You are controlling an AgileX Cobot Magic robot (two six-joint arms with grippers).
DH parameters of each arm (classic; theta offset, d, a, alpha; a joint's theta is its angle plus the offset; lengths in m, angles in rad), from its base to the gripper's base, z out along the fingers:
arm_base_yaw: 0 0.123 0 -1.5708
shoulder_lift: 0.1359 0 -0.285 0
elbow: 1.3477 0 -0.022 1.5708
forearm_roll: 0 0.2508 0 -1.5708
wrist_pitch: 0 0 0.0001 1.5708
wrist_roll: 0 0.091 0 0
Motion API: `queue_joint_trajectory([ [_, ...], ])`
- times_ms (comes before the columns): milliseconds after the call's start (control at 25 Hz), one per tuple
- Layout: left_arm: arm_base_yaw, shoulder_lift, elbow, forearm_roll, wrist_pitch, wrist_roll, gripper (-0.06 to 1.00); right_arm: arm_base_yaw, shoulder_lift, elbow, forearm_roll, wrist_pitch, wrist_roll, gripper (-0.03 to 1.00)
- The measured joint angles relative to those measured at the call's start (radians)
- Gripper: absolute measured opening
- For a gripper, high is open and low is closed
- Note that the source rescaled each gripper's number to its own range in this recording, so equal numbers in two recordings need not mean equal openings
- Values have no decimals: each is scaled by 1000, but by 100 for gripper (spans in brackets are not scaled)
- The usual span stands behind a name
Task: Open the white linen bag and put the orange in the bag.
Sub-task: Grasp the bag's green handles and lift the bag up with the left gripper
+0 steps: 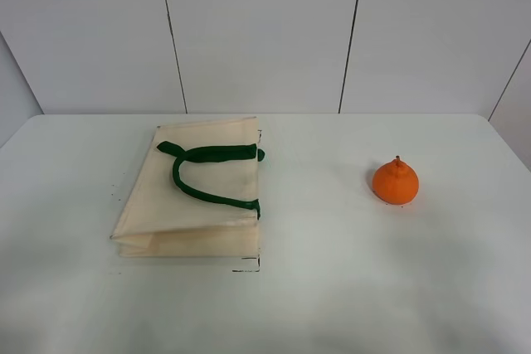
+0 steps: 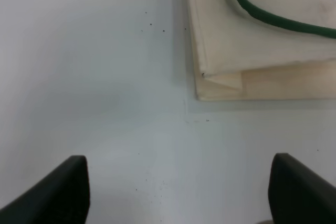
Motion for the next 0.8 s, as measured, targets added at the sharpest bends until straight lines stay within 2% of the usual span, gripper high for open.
queue_joint_trajectory([
  [320,0,0,-3,5,-9,0,87,0,0,0,0,0,0,100],
  [440,0,26,-29,0,-3,0,91,0,0,0,0,0,0,100],
  [600,0,175,-84,0,9,0,98,0,0,0,0,0,0,100],
  [800,0,486,-228,0,6,0,100,0,0,0,0,0,0,100],
])
